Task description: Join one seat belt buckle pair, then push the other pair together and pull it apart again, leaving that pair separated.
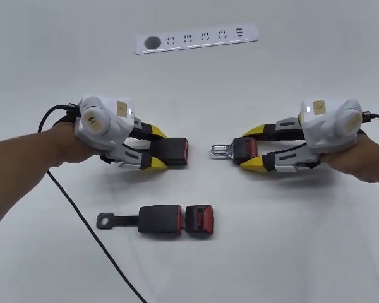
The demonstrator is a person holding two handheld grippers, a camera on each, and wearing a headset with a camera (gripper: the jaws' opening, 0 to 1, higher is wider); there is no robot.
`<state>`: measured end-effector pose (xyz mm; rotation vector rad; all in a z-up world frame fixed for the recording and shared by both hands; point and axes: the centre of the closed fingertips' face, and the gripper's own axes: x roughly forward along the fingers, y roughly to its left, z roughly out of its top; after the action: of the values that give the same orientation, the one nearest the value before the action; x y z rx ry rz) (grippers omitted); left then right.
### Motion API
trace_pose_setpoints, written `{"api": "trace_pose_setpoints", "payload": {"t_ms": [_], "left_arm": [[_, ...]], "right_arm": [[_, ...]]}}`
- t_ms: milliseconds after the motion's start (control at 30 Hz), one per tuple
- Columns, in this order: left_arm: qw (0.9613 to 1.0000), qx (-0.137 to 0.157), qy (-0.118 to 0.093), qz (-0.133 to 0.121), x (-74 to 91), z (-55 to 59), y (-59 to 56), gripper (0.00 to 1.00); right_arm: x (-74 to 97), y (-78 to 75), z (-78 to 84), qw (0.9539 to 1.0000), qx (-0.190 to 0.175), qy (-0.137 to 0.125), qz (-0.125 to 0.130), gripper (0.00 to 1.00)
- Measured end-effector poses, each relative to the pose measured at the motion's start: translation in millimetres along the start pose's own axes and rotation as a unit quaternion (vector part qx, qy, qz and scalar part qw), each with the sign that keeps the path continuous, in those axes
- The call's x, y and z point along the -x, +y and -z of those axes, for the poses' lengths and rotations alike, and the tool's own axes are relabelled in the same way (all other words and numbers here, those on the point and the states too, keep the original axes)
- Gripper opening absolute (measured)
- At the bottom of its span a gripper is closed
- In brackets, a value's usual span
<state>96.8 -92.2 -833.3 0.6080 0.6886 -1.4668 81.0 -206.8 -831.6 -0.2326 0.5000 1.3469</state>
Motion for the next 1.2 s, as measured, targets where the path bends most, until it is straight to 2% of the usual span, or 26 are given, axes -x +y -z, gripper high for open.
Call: {"api": "trace_pose_setpoints", "payload": {"t_ms": [200, 600, 800, 900, 1200], "left_arm": [[1.0000, 0.001, 0.001, 0.000, -0.2, 0.0, -0.5, 0.35], [1.0000, 0.002, 0.003, 0.000, -0.5, -0.1, -1.5, 0.35], [1.0000, 0.001, 0.003, 0.001, -0.6, 0.5, -1.9, 0.34], [1.0000, 0.001, 0.004, 0.000, -0.7, 0.7, -1.8, 0.34], [0.9999, -0.005, 0.009, -0.003, 0.4, 1.3, -2.8, 0.34]], "right_arm": [[-13.8, 5.7, -5.7, 0.9999, 0.002, -0.011, -0.005, 0.35], [-24.1, 8.0, -16.3, 0.9997, 0.000, -0.022, -0.011, 0.35], [-24.4, 8.6, -16.7, 0.9997, 0.000, -0.021, -0.011, 0.35], [-33.1, 12.5, -21.1, 0.9997, -0.004, -0.019, -0.015, 0.35], [-35.0, 6.2, -25.7, 0.9998, -0.004, -0.015, -0.010, 0.35]]}}
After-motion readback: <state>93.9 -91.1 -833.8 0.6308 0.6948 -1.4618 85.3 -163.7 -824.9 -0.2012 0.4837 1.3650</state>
